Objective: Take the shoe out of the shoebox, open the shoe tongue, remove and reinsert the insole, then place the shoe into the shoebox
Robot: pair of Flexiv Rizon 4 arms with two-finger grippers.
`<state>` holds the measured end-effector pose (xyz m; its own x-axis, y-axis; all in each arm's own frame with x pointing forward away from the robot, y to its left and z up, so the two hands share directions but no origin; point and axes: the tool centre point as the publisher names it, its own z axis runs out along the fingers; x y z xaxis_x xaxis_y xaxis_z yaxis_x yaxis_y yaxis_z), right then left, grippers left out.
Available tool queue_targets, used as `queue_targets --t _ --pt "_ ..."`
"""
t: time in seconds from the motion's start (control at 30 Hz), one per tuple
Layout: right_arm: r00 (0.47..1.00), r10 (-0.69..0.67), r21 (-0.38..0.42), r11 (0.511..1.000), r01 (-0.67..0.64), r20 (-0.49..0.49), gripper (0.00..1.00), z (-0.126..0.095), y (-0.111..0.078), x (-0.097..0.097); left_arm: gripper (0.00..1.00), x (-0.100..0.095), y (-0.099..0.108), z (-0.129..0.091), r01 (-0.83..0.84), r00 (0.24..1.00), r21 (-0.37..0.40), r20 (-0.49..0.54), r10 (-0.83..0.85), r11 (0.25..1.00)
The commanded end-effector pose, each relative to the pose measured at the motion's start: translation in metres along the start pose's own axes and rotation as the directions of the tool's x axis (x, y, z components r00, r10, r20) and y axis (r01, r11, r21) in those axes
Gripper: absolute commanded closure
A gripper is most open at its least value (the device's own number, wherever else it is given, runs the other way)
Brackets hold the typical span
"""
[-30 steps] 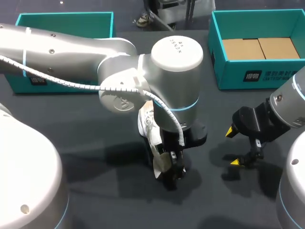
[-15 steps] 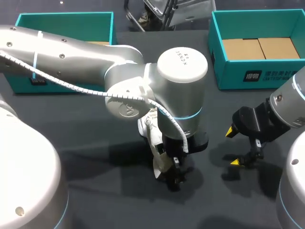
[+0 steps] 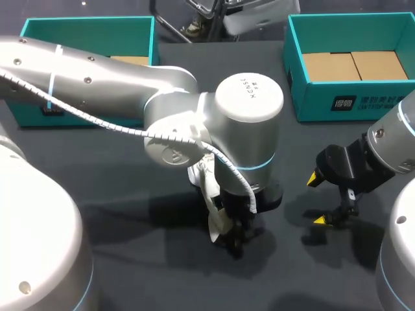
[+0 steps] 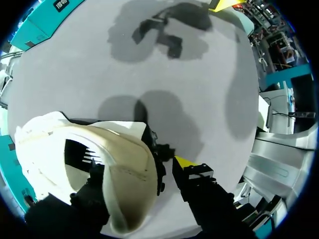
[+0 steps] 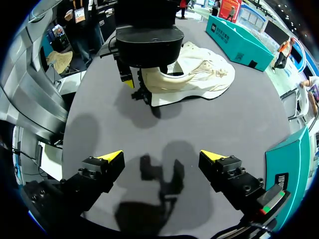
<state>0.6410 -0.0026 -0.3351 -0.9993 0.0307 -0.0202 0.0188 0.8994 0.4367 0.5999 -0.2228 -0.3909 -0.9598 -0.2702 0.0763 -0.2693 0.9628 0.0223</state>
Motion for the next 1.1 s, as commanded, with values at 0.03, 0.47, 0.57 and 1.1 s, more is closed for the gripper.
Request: queue_targets --t 0.03,0.47,0.57,1.1 --pt "1.0 0.0 0.001 1.0 0.0 0.003 0.0 -0.001 -0.001 0.002 0.53 0.0 0.004 -0.001 0.009 1.0 0.007 0.002 -0.009 1.0" --pt "1.0 0.0 0.001 1.0 0.0 0.003 0.0 -0.001 -0.001 0.002 1.0 -0.005 0.006 0.0 0.022 1.0 0.014 -0.019 -0.022 1.0" --pt "1.0 0.0 0.001 1.0 0.0 0.003 0.0 -0.001 -0.001 0.002 1.0 -0.005 0.007 -0.001 0.023 1.0 0.016 -0.019 -0.023 1.0" --pt "1.0 0.0 0.001 1.0 0.0 0.003 0.0 -0.001 -0.001 0.002 1.0 -0.02 0.035 -0.074 -0.033 0.997 0.036 -0.07 0.036 0.999"
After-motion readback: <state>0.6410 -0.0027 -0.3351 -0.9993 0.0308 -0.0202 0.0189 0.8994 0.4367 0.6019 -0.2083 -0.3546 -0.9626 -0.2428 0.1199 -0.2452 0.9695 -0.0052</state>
